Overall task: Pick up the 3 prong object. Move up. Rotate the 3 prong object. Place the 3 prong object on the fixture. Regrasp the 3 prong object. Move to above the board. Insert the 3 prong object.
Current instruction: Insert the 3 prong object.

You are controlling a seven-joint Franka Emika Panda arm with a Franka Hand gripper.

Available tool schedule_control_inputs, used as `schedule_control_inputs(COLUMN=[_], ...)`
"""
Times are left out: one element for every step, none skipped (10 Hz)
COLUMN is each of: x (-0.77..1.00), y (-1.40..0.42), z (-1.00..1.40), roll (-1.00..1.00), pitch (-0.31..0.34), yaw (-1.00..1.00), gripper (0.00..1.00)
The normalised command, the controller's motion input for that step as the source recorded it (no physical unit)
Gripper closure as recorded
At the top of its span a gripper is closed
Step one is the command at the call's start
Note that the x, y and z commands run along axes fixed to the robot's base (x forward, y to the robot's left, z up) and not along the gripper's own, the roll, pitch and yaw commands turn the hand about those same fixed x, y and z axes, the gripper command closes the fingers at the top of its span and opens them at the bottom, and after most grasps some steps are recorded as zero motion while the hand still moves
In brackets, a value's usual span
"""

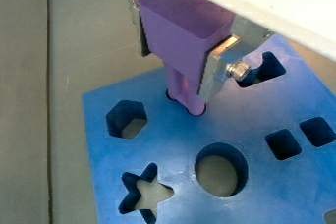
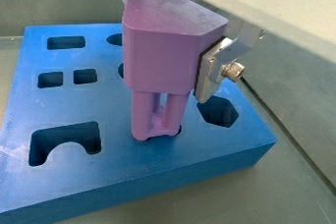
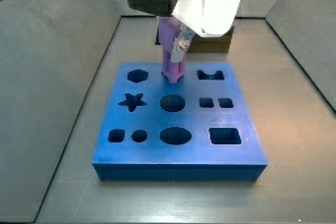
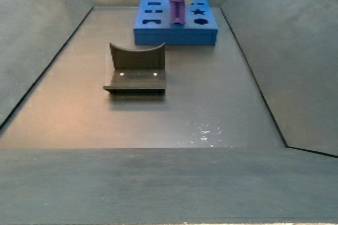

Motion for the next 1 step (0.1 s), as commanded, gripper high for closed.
schedule_control_inputs(x=[0.00], y=[0.00], z=[0.00], roll=[0.00], pitch=[0.000], yaw=[0.00], gripper=[1.00])
